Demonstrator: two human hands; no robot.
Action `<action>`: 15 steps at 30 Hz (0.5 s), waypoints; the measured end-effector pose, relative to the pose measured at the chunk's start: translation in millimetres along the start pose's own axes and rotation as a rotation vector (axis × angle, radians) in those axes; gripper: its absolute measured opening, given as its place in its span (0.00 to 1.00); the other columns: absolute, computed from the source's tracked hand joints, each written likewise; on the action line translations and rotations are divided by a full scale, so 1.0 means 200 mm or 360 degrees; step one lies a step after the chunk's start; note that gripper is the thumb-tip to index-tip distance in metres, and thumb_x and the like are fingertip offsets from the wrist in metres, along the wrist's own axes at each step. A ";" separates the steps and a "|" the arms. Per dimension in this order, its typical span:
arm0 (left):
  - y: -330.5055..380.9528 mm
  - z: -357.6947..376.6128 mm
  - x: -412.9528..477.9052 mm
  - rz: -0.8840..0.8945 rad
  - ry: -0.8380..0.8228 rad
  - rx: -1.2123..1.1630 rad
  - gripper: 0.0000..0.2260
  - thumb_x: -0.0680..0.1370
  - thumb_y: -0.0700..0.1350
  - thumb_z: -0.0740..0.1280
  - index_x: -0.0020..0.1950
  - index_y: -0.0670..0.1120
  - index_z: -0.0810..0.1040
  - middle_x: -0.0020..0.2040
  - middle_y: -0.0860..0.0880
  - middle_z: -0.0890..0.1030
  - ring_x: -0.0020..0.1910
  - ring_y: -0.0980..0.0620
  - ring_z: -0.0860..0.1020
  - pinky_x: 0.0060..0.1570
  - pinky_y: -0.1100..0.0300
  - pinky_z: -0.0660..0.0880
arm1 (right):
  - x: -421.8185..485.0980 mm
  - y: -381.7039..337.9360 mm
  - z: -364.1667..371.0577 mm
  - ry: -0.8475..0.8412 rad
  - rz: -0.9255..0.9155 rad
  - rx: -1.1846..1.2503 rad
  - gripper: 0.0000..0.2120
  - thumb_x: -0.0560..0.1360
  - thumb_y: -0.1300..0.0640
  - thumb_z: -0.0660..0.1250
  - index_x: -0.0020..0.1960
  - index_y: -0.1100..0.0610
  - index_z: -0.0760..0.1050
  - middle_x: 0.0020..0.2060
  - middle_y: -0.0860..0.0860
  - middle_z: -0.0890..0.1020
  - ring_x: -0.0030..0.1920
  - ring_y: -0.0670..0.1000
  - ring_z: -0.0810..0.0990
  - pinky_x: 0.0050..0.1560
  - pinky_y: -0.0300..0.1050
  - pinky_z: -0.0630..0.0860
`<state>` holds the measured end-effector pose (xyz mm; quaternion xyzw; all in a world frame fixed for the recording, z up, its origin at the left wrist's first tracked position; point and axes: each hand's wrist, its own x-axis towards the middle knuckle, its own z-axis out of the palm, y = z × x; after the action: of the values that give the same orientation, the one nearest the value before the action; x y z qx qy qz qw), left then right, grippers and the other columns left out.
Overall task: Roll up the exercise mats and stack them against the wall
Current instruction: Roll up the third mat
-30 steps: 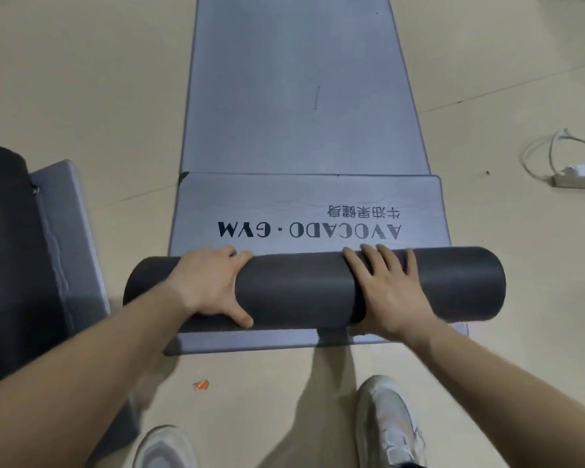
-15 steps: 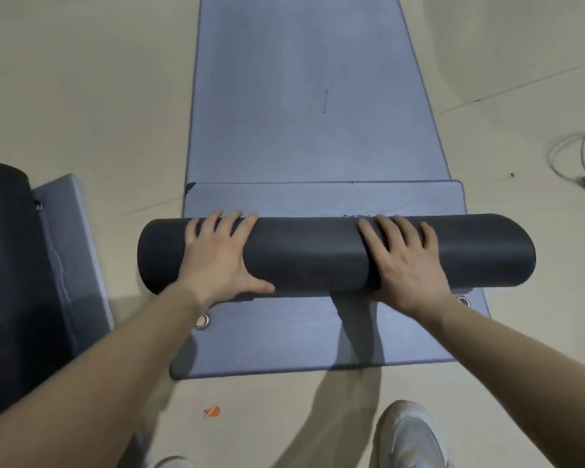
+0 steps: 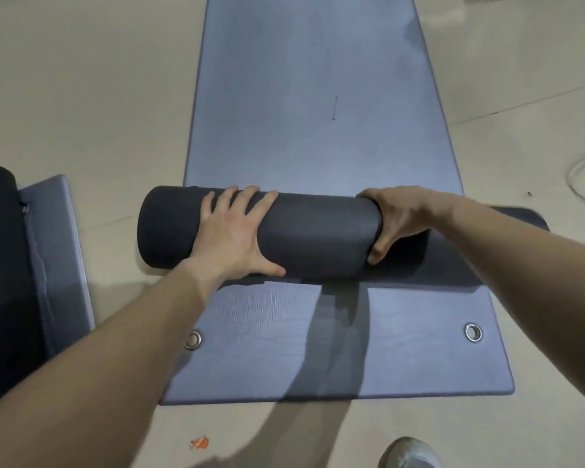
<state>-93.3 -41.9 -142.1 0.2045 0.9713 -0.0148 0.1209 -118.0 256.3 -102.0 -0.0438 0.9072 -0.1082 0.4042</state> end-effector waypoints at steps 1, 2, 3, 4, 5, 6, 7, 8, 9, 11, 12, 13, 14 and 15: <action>-0.03 -0.03 0.02 0.0069 -0.0040 -0.0009 0.60 0.55 0.81 0.67 0.81 0.59 0.53 0.79 0.51 0.63 0.77 0.44 0.61 0.76 0.39 0.54 | -0.02 0.00 0.03 -0.0050 -0.0017 0.0097 0.48 0.52 0.41 0.86 0.67 0.46 0.70 0.54 0.42 0.79 0.59 0.51 0.78 0.57 0.42 0.73; -0.06 -0.08 0.05 0.0137 -0.0109 -0.0013 0.60 0.53 0.81 0.67 0.80 0.60 0.55 0.78 0.52 0.64 0.76 0.45 0.63 0.75 0.41 0.55 | -0.05 0.00 0.08 -0.0102 -0.0020 0.0205 0.42 0.56 0.45 0.87 0.65 0.47 0.72 0.53 0.42 0.80 0.58 0.50 0.79 0.54 0.39 0.73; -0.08 -0.12 0.07 0.0196 -0.0192 -0.0007 0.59 0.52 0.81 0.67 0.79 0.61 0.56 0.77 0.54 0.66 0.75 0.46 0.64 0.75 0.41 0.57 | -0.08 0.00 0.13 -0.0120 -0.0017 0.0318 0.40 0.57 0.45 0.87 0.64 0.47 0.73 0.53 0.42 0.81 0.58 0.50 0.79 0.53 0.39 0.73; -0.09 -0.14 0.08 0.0240 -0.0251 0.0014 0.59 0.51 0.81 0.68 0.79 0.61 0.57 0.76 0.54 0.66 0.74 0.46 0.65 0.74 0.42 0.57 | -0.11 0.00 0.19 -0.0081 -0.0021 0.0394 0.42 0.57 0.43 0.86 0.65 0.46 0.72 0.55 0.42 0.81 0.59 0.51 0.79 0.56 0.42 0.73; -0.10 -0.15 0.08 0.0268 -0.0282 0.0030 0.59 0.51 0.80 0.69 0.78 0.62 0.57 0.76 0.54 0.67 0.74 0.46 0.66 0.74 0.42 0.58 | -0.14 0.00 0.24 0.0016 -0.0035 0.0410 0.46 0.55 0.38 0.84 0.69 0.45 0.70 0.59 0.43 0.80 0.62 0.52 0.78 0.60 0.46 0.74; -0.09 -0.16 0.08 0.0278 -0.0305 0.0033 0.59 0.51 0.80 0.70 0.78 0.62 0.57 0.76 0.55 0.67 0.74 0.47 0.66 0.73 0.42 0.58 | -0.18 0.01 0.28 0.0140 -0.0043 0.0366 0.53 0.52 0.32 0.82 0.73 0.42 0.66 0.64 0.44 0.78 0.64 0.53 0.77 0.65 0.51 0.73; -0.09 -0.17 0.09 0.0277 -0.0338 0.0016 0.59 0.51 0.79 0.71 0.79 0.62 0.57 0.76 0.55 0.67 0.74 0.47 0.66 0.73 0.42 0.58 | -0.22 0.03 0.31 0.0235 -0.0013 0.0283 0.60 0.50 0.27 0.78 0.76 0.40 0.59 0.69 0.45 0.74 0.67 0.55 0.75 0.68 0.55 0.71; -0.08 -0.19 0.12 0.0270 -0.0384 -0.0014 0.59 0.51 0.79 0.72 0.79 0.62 0.57 0.76 0.56 0.68 0.74 0.48 0.67 0.73 0.42 0.58 | -0.26 0.05 0.32 0.0277 0.0043 0.0183 0.64 0.47 0.24 0.75 0.78 0.37 0.53 0.72 0.46 0.70 0.69 0.56 0.73 0.69 0.58 0.70; -0.08 -0.21 0.15 0.0262 -0.0430 -0.0047 0.59 0.51 0.79 0.72 0.79 0.62 0.57 0.76 0.57 0.68 0.74 0.49 0.67 0.73 0.42 0.58 | -0.29 0.08 0.32 0.0272 0.0105 0.0106 0.66 0.46 0.21 0.74 0.78 0.35 0.49 0.73 0.46 0.68 0.70 0.57 0.72 0.70 0.60 0.70; -0.07 -0.25 0.17 0.0234 -0.0478 -0.0073 0.59 0.53 0.78 0.74 0.80 0.62 0.56 0.78 0.56 0.66 0.76 0.48 0.64 0.74 0.37 0.55 | -0.31 0.10 0.30 0.0176 0.0188 0.0065 0.67 0.45 0.20 0.73 0.77 0.33 0.47 0.70 0.47 0.71 0.68 0.58 0.74 0.68 0.59 0.71; -0.07 -0.25 0.14 0.0178 -0.0438 -0.0081 0.59 0.55 0.77 0.74 0.81 0.62 0.56 0.80 0.55 0.63 0.78 0.47 0.61 0.75 0.34 0.53 | -0.31 0.10 0.28 0.0137 0.0204 0.0068 0.66 0.45 0.20 0.74 0.77 0.33 0.49 0.66 0.48 0.74 0.65 0.58 0.76 0.66 0.58 0.72; -0.05 -0.22 0.07 0.0067 -0.0343 -0.0112 0.57 0.58 0.76 0.74 0.81 0.62 0.55 0.82 0.54 0.60 0.80 0.44 0.56 0.76 0.31 0.51 | -0.31 0.09 0.27 0.0120 0.0213 0.0075 0.65 0.45 0.20 0.75 0.76 0.34 0.51 0.63 0.48 0.76 0.63 0.58 0.77 0.64 0.57 0.73; -0.03 -0.17 -0.03 -0.0103 -0.0186 -0.0189 0.54 0.61 0.74 0.74 0.82 0.62 0.55 0.83 0.52 0.57 0.81 0.42 0.52 0.76 0.31 0.51 | -0.31 0.07 0.26 0.0125 0.0220 0.0083 0.64 0.45 0.20 0.75 0.76 0.34 0.53 0.62 0.47 0.77 0.62 0.58 0.77 0.63 0.57 0.74; 0.00 -0.10 -0.15 -0.0308 -0.0009 -0.0326 0.50 0.65 0.73 0.73 0.82 0.61 0.55 0.84 0.51 0.53 0.82 0.41 0.49 0.76 0.32 0.53 | -0.32 0.05 0.26 0.0139 0.0223 0.0097 0.63 0.45 0.20 0.75 0.75 0.34 0.54 0.61 0.47 0.77 0.62 0.57 0.77 0.63 0.57 0.74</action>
<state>-71.2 -52.2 -115.0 0.0963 0.9825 0.0723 0.1420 -36.1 268.1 -92.0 0.0367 0.9210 -0.1090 0.3721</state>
